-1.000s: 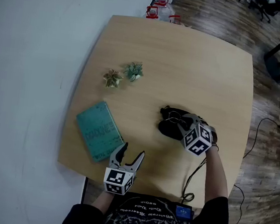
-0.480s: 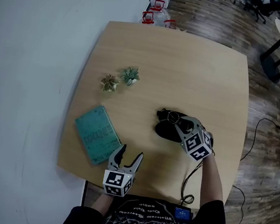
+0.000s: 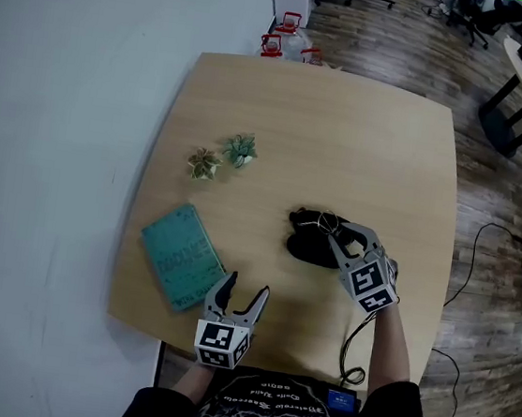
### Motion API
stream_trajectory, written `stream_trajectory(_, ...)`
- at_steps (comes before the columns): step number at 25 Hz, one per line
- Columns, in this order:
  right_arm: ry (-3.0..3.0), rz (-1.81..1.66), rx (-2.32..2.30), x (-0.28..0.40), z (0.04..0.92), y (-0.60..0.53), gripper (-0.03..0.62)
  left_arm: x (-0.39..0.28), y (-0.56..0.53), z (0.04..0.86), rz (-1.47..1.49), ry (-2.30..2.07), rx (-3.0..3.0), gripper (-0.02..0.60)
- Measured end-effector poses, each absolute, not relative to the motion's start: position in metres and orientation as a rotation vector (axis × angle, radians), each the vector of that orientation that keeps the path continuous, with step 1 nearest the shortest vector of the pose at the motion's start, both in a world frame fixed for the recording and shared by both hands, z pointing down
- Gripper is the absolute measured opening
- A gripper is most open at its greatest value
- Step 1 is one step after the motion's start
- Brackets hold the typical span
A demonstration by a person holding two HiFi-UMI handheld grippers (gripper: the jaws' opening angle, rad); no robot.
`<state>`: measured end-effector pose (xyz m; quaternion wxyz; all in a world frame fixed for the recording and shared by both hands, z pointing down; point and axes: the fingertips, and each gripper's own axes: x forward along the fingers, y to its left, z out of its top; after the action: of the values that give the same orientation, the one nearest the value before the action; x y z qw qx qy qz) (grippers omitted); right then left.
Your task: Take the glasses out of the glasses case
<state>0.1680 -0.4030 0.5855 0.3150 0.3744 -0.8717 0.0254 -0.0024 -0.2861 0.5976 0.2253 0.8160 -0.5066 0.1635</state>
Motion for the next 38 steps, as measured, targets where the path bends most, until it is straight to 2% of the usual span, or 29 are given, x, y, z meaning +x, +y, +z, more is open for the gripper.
stream_trajectory(22,-2.561,0.186,1.593,0.198,0.461,-0.312,0.103,0.015,-0.258,0.525,0.288,-1.403,2.425,0.31)
stream_trajectory(38,-2.635,0.419,1.77,0.184,0.463,-0.192,0.104,0.029,-0.205,0.486,0.193,-1.309,2.519,0.31)
